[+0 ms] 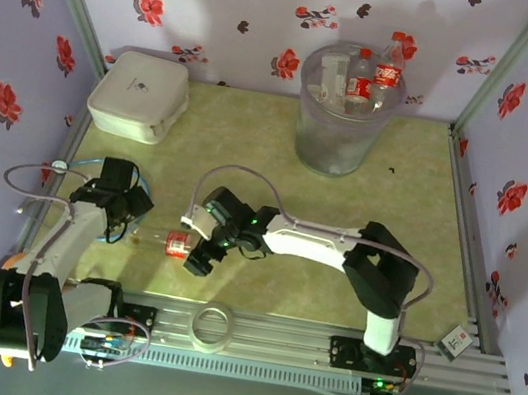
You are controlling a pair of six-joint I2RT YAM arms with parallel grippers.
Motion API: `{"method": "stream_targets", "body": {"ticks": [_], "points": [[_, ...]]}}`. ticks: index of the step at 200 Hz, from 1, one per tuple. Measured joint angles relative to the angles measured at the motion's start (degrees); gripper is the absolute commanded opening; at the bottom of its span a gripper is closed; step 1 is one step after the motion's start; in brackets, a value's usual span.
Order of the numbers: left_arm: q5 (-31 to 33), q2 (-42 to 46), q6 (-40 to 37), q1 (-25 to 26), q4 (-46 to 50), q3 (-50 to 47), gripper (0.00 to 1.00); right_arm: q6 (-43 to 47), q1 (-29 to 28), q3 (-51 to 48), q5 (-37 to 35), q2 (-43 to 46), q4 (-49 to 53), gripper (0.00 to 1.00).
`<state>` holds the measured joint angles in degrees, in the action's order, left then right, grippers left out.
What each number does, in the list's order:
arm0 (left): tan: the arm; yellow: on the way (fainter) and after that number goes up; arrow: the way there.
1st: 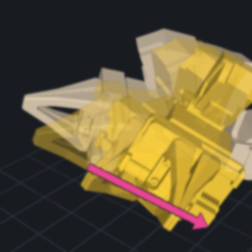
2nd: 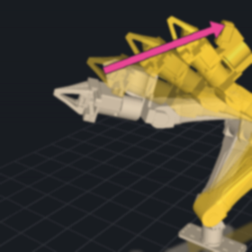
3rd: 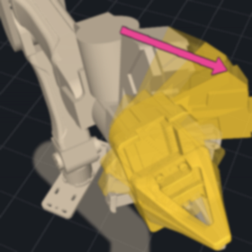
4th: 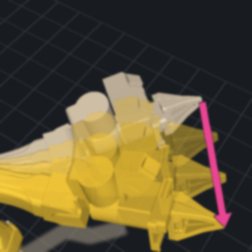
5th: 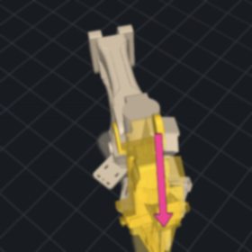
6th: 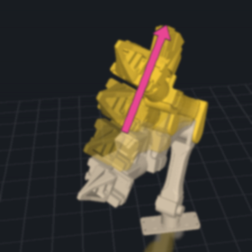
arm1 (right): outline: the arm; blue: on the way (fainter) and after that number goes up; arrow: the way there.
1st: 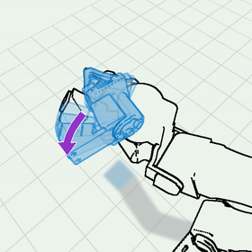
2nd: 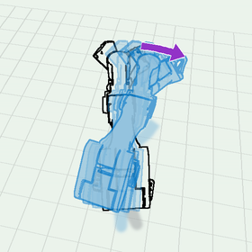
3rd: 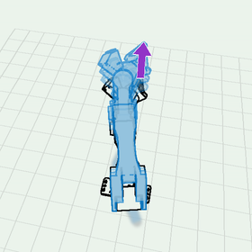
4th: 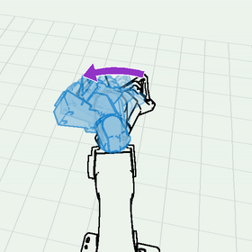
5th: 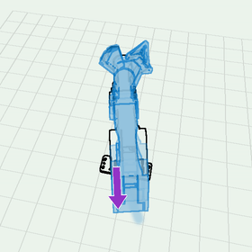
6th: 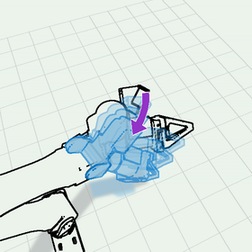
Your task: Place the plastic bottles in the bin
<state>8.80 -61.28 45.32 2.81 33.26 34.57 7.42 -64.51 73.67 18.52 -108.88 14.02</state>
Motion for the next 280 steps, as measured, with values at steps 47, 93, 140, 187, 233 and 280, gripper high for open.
{"method": "stream_targets", "body": {"ticks": [47,93,140,187,233,280], "points": [[-3.1,0.0,4.3,1.1,-2.7,-2.2,0.79,0.7,-0.5,3.2,1.9,-6.2,-1.3,0.98],[-4.4,-0.6,8.9,4.6,-6.5,-4.1,0.78,-0.2,-0.5,5.2,2.4,-9.0,-1.9,0.97],[-5.4,-1.6,13.9,7.7,-11.0,-4.8,0.76,-1.8,-0.5,5.7,2.3,-10.8,-2.1,0.94],[-4.3,-3.3,16.2,9.8,-15.5,-4.7,0.76,-3.1,-0.5,6.0,-0.6,-10.8,-1.1,0.83],[-4.3,-3.4,16.7,10.2,-16.2,-4.1,0.78,-3.0,-1.4,6.8,-5.0,-10.8,1.4,0.66],[-4.3,-3.0,13.7,10.3,-12.3,0.9,0.89,-4.7,-0.1,6.7,-10.1,-10.1,2.2,0.53]]}}
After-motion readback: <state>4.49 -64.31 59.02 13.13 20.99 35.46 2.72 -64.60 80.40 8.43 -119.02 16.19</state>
